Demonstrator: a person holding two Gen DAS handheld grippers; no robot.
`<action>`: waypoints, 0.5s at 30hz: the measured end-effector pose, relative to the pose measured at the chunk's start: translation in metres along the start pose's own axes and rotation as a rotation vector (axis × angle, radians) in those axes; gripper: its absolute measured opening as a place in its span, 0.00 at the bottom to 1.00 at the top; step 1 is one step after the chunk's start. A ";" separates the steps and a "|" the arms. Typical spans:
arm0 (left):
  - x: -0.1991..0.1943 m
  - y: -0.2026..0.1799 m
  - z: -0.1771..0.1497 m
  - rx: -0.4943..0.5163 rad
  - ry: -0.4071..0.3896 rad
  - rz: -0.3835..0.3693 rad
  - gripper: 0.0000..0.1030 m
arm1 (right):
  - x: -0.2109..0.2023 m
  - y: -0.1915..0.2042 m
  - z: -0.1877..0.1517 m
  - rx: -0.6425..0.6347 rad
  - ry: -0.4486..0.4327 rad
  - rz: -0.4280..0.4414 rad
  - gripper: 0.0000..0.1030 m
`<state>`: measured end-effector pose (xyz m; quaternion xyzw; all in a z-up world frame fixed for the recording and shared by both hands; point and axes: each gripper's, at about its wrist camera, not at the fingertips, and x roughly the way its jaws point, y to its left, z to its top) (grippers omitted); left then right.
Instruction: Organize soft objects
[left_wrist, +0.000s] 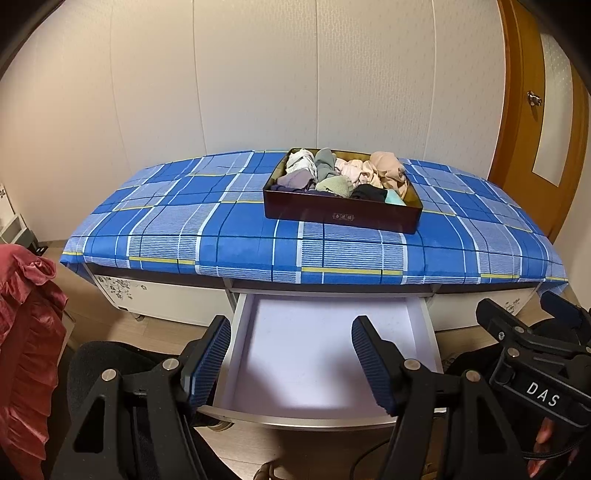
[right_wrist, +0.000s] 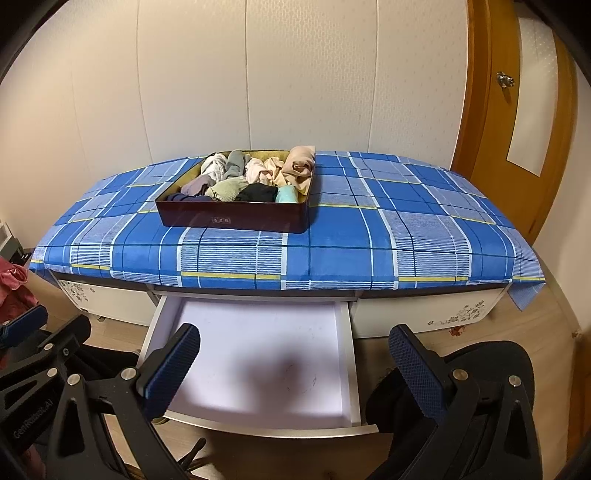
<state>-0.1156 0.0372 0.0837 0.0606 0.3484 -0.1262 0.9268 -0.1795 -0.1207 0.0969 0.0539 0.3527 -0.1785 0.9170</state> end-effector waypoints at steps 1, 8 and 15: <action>0.000 0.000 0.000 0.000 0.001 0.000 0.67 | 0.000 0.000 0.000 0.001 0.000 0.000 1.00; 0.000 0.001 0.000 -0.005 0.003 -0.003 0.67 | -0.001 0.001 0.000 0.000 -0.002 0.002 1.00; 0.001 -0.001 -0.001 0.002 0.007 -0.014 0.67 | 0.000 0.002 -0.001 -0.001 -0.001 0.004 1.00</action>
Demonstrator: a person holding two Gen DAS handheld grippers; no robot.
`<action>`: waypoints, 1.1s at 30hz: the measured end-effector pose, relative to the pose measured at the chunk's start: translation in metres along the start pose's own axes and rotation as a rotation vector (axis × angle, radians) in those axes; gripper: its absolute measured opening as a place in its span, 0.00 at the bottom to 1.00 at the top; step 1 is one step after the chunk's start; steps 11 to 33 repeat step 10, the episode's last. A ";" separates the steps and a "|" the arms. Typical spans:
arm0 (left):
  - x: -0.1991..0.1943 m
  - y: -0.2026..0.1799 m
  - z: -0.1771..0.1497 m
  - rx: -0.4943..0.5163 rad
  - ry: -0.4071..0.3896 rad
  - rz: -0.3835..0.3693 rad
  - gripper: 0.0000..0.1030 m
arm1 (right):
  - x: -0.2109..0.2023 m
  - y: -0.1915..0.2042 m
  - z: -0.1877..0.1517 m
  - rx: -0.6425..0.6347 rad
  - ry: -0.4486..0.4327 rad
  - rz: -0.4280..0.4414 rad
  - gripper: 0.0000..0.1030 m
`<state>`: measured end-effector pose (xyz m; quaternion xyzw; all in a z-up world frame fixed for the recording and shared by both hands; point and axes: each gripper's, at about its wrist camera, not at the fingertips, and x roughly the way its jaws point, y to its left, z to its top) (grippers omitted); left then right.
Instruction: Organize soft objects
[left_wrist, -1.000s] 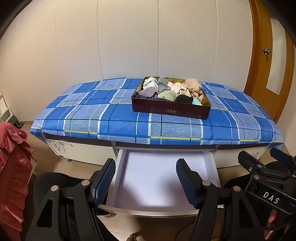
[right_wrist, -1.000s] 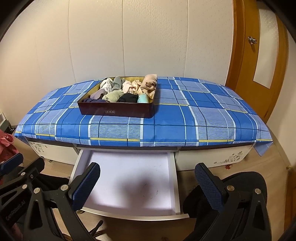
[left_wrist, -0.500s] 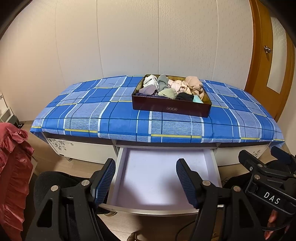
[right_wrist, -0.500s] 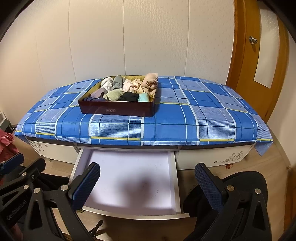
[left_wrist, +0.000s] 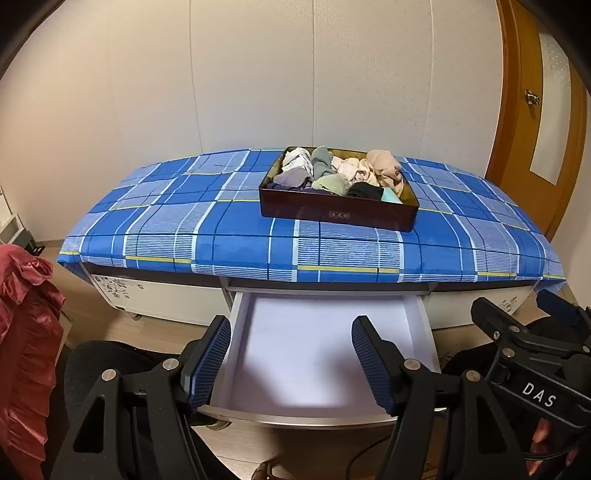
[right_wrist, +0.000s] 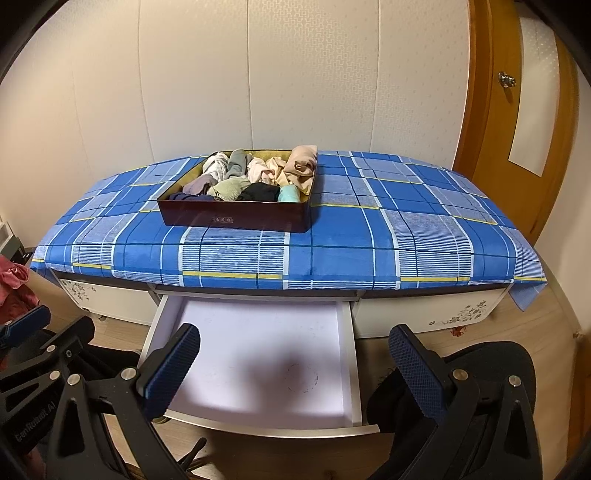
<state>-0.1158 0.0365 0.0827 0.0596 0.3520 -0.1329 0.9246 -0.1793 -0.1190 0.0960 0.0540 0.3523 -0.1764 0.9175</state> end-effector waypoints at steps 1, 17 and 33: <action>0.001 0.000 0.000 0.001 0.002 0.000 0.67 | 0.000 0.000 0.000 0.000 0.001 -0.001 1.00; 0.012 -0.003 0.001 -0.006 0.033 0.003 0.64 | 0.012 -0.004 0.002 0.018 0.024 0.011 1.00; 0.012 -0.003 0.001 -0.006 0.033 0.003 0.64 | 0.012 -0.004 0.002 0.018 0.024 0.011 1.00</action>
